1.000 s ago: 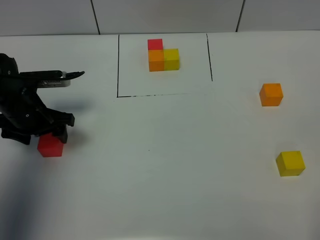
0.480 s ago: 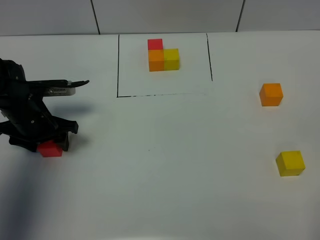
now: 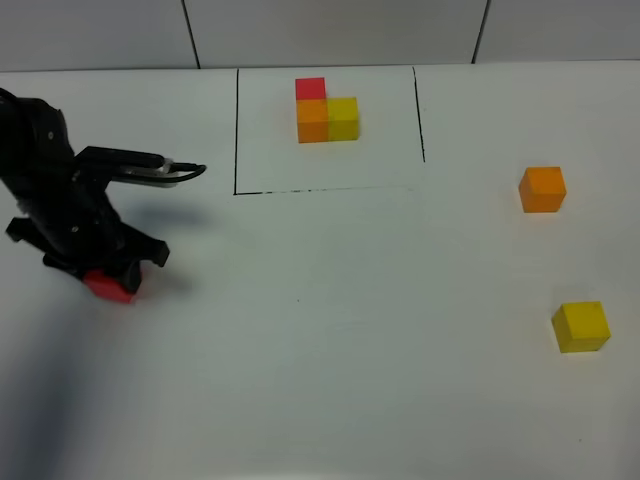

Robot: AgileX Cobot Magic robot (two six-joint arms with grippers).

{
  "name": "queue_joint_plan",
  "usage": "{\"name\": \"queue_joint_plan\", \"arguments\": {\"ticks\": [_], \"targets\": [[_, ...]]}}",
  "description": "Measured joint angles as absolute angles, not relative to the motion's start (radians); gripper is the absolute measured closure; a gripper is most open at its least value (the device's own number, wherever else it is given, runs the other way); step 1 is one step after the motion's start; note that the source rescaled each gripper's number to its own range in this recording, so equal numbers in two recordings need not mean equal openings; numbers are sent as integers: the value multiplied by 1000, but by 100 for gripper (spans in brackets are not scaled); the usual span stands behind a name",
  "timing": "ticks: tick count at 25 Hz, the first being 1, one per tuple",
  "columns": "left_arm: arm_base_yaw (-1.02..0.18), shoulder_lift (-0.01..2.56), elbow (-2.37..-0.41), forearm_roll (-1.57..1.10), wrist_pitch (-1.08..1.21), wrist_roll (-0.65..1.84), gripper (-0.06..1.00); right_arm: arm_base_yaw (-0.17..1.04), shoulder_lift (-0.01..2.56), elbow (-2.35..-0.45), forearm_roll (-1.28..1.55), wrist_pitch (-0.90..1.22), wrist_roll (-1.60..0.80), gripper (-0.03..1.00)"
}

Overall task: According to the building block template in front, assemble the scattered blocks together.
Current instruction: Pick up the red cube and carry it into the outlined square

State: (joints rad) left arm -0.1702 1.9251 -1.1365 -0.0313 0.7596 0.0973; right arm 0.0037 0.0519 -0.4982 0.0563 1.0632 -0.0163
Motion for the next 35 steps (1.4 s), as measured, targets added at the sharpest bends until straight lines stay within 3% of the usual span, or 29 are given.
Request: {"name": "queue_joint_plan", "arguments": {"ticks": [12, 22, 35], "targets": [[-488, 2112, -1643, 67, 1034, 513, 94, 4, 52, -498, 56, 1063, -16, 17], [-638, 2398, -2097, 69, 1193, 778, 94, 4, 52, -498, 56, 1063, -16, 17], [-653, 2531, -2182, 61, 1191, 842, 94, 4, 52, -498, 56, 1063, -16, 17]]}}
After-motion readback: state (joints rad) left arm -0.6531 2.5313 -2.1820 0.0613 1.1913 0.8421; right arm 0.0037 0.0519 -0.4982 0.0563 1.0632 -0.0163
